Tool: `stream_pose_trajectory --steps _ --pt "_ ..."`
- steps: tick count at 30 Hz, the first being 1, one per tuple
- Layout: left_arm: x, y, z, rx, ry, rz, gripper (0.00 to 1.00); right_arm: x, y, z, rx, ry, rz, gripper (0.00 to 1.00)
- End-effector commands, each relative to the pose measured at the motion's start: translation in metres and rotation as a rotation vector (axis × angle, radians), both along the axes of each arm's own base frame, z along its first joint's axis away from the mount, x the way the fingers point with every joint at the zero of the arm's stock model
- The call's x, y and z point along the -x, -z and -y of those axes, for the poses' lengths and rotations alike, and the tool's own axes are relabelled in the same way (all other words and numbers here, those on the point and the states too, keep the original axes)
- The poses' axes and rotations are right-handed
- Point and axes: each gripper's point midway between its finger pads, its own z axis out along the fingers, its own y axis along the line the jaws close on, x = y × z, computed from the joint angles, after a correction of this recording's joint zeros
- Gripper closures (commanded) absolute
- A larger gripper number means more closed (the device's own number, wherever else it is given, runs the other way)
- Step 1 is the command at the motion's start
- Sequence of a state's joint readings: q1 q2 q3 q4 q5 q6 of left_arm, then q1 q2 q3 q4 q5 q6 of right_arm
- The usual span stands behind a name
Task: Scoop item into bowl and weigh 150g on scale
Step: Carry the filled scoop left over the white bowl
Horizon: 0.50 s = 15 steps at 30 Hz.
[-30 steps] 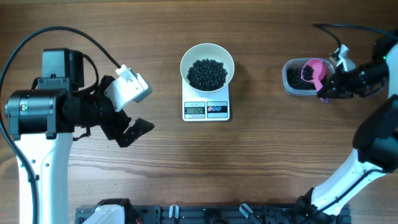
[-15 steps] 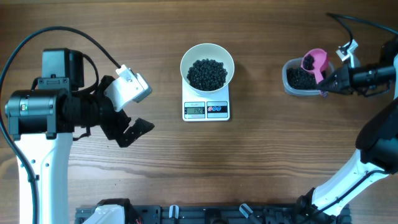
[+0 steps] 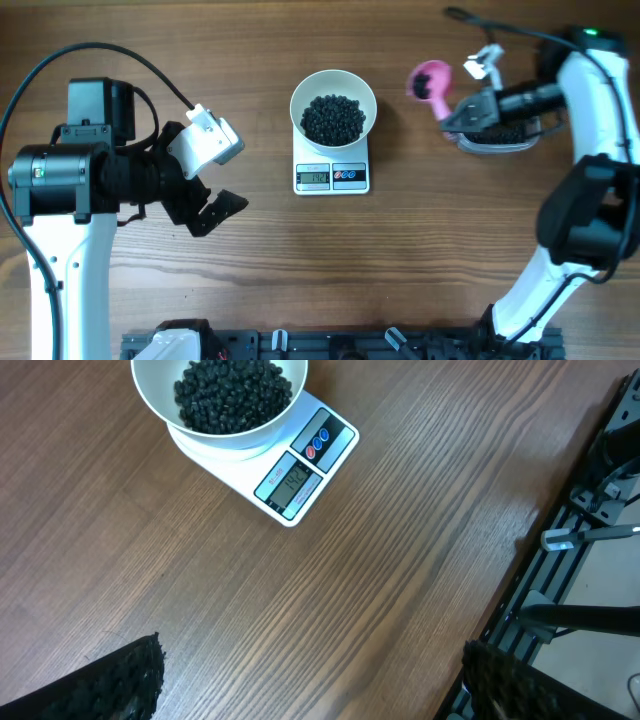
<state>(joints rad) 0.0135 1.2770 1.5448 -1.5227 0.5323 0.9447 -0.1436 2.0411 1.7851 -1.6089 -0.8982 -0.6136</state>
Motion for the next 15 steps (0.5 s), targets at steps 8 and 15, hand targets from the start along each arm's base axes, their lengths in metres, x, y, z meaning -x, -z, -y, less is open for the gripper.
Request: stream_pose_trajectory --steps 8,15 --pt "0.0 -0.007 0.0 0.004 0.005 0.028 0.0 0.022 -0.005 -0.087 0.116 -0.224 0.067 0.96" --pt "0.0 -0.007 0.0 0.004 0.005 0.028 0.0 0.001 0.019 -0.091 0.433 -0.271 0.242 0.96"
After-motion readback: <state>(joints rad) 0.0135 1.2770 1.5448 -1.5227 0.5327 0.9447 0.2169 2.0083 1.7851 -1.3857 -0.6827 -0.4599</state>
